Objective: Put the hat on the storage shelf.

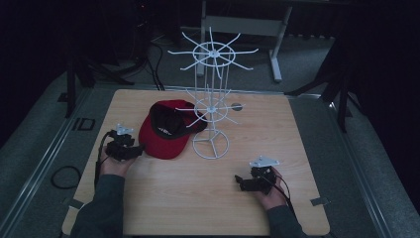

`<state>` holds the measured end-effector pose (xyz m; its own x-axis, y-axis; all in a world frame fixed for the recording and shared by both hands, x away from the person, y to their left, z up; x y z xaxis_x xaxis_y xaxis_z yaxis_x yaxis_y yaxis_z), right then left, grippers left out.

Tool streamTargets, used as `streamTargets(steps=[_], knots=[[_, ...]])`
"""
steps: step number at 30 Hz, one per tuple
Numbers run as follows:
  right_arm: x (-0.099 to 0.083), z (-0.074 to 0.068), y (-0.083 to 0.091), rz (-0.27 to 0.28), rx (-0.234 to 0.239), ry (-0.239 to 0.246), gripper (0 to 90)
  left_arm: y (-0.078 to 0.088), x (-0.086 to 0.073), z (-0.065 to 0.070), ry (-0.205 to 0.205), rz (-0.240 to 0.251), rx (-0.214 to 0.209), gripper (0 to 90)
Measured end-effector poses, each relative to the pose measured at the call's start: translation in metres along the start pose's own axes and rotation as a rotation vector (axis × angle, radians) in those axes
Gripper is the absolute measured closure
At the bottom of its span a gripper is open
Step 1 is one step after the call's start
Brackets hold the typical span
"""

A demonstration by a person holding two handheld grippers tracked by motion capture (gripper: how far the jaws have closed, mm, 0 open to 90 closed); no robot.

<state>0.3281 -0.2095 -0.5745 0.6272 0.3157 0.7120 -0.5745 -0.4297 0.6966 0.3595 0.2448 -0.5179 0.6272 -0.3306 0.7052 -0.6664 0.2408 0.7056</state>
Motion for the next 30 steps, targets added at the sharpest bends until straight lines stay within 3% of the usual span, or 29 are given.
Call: streamTargets(steps=[5,13,17,22,25,30], knots=[[0.0,0.0,0.0,0.0,0.0,0.0,12.2,-0.005,0.01,-0.005,-0.004,-0.016,0.019,52.3],[0.0,0.0,0.0,0.0,0.0,0.0,12.1,-0.009,0.019,-0.017,0.042,-0.008,0.06,52.3],[0.0,0.0,0.0,0.0,0.0,0.0,12.1,-0.014,0.023,-0.021,0.035,-0.012,0.061,52.5],[0.0,0.0,0.0,0.0,0.0,0.0,12.1,-0.02,0.024,-0.023,0.051,-0.009,0.046,59.1],[0.0,0.0,0.0,0.0,0.0,0.0,12.1,-0.024,0.025,-0.024,0.047,-0.017,0.022,60.2],[0.0,0.0,0.0,0.0,0.0,0.0,12.1,-0.026,0.022,-0.023,0.045,-0.023,0.012,70.0]])
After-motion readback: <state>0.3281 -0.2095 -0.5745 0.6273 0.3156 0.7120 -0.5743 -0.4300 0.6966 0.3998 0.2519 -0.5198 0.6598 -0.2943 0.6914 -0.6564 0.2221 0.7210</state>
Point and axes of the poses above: each handheld gripper's, and its own axes: y roughly backward along the jaws, x roughly out of its top, z roughly to its right, the point moved 1 cm from there along -y, roughly forward along the jaws, and after that the axes turned 8 degrees about -y, right-handed, at the moved point
